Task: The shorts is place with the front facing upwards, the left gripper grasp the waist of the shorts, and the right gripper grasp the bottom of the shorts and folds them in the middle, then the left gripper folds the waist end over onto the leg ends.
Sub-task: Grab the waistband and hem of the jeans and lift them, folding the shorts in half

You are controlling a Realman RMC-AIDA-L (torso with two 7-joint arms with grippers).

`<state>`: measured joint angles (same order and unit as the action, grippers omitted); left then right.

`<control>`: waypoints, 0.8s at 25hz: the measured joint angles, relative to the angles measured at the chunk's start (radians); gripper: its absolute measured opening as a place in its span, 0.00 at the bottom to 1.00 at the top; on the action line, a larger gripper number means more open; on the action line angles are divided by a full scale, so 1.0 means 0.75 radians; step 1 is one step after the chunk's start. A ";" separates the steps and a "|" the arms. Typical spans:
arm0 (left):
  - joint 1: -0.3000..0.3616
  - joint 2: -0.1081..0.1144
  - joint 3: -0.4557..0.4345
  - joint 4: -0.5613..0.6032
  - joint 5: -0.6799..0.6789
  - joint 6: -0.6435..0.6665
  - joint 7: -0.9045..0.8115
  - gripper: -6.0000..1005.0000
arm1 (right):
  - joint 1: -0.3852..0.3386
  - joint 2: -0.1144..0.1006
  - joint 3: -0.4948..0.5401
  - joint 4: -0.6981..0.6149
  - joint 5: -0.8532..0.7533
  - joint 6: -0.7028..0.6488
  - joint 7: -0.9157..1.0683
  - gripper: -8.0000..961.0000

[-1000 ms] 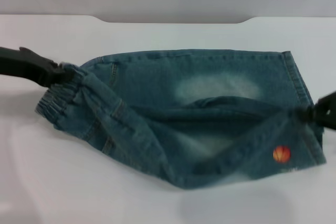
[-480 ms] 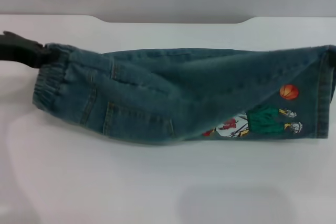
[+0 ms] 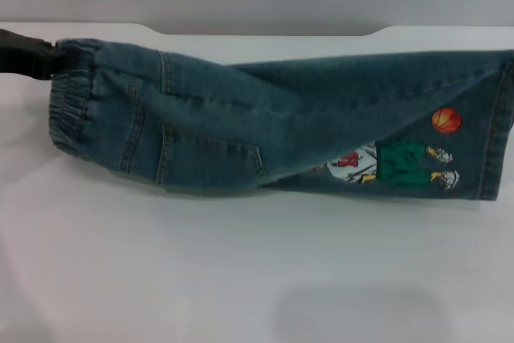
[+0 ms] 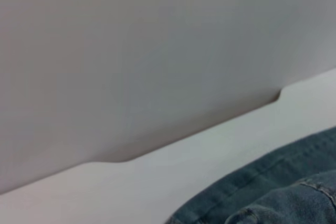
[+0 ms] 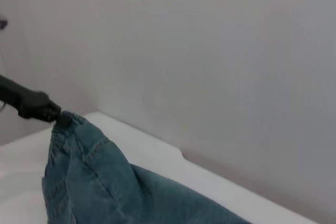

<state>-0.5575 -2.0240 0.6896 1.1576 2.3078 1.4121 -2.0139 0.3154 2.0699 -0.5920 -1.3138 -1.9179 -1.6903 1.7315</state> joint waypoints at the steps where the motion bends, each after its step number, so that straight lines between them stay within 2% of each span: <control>1: 0.005 0.002 -0.003 0.001 -0.012 -0.004 0.001 0.05 | -0.003 0.000 0.006 0.002 0.019 -0.004 -0.001 0.07; 8: 0.038 0.007 -0.025 0.019 -0.086 -0.026 0.016 0.05 | -0.018 0.004 0.019 0.007 0.072 -0.001 -0.028 0.07; 20: 0.059 0.007 -0.032 0.021 -0.108 -0.060 0.018 0.05 | -0.016 0.002 0.071 0.068 0.095 0.023 -0.072 0.08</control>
<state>-0.5133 -2.0186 0.6656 1.1736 2.2270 1.3670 -2.0002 0.3031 2.0713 -0.5391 -1.2629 -1.8470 -1.6730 1.6774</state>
